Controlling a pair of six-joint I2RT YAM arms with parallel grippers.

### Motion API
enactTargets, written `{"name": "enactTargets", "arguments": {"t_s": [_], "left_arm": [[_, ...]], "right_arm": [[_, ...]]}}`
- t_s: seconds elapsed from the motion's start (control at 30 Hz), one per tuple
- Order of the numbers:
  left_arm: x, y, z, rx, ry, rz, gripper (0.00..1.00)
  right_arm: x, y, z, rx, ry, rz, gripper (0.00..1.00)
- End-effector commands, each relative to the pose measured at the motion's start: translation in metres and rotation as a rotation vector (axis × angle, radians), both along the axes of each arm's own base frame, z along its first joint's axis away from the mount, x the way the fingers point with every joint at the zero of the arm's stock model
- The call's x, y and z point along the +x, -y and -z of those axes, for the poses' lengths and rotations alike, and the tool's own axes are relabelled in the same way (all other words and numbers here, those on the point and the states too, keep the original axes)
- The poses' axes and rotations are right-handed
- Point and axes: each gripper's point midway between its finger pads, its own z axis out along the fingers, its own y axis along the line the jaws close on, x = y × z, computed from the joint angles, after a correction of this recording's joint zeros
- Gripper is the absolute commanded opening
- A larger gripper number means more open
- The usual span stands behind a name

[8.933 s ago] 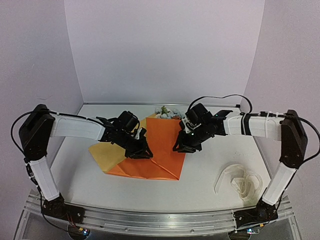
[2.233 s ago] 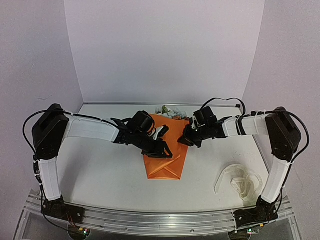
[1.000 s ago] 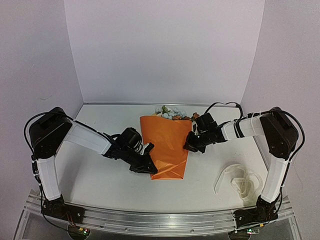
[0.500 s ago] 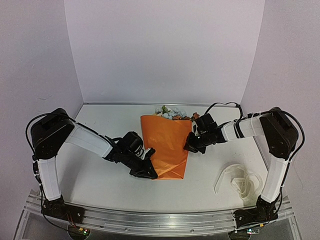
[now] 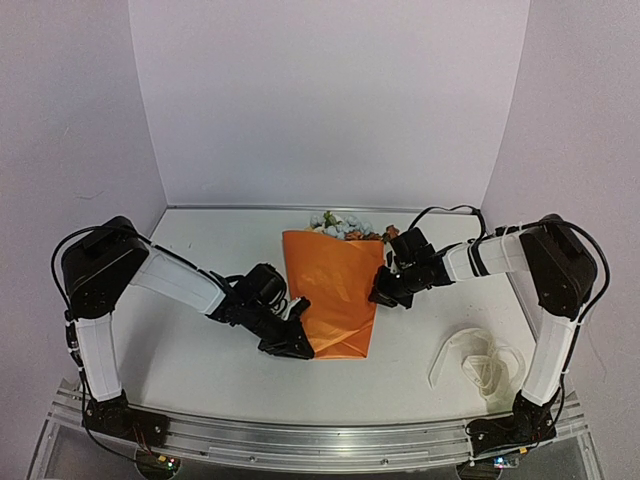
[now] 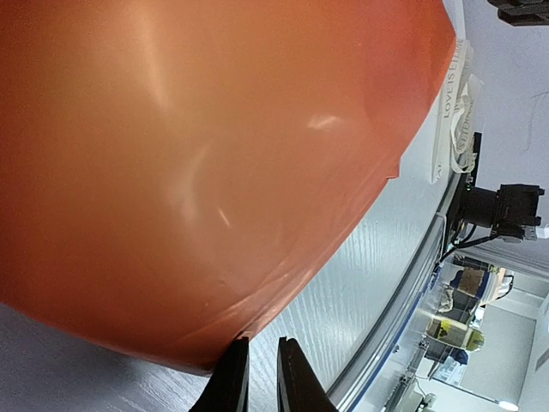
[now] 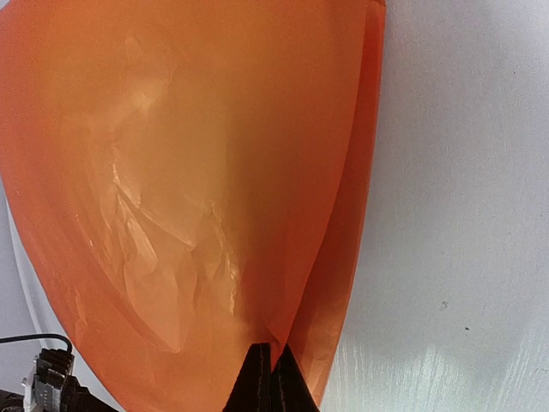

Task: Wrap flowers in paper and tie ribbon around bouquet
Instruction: Fold the two-thirds-folded wrapping paper at the center of the board, then press the fold line on the folded wrapping paper.

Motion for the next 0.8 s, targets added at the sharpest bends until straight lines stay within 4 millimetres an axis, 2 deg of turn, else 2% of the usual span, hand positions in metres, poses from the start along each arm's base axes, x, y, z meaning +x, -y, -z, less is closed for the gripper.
{"name": "enactTargets", "arguments": {"t_s": [0.0, 0.07, 0.43, 0.63, 0.77], "left_arm": [[0.010, 0.020, -0.052, -0.115, 0.071, 0.023, 0.15], [0.015, 0.022, -0.053, -0.115, 0.083, 0.016, 0.15], [0.046, 0.030, -0.035, -0.092, 0.110, -0.035, 0.14], [0.046, 0.034, -0.025, -0.084, 0.089, -0.019, 0.14], [0.045, 0.036, -0.023, -0.086, 0.079, -0.007, 0.14]], "right_arm": [[0.005, 0.002, -0.026, 0.003, 0.057, -0.003, 0.00], [0.005, 0.002, -0.027, 0.002, 0.058, -0.004, 0.00], [0.002, 0.006, -0.033, -0.012, 0.063, -0.014, 0.00], [-0.005, 0.006, -0.042, -0.015, 0.062, -0.037, 0.08], [-0.016, 0.007, -0.051, -0.025, 0.061, -0.060, 0.22]]}}
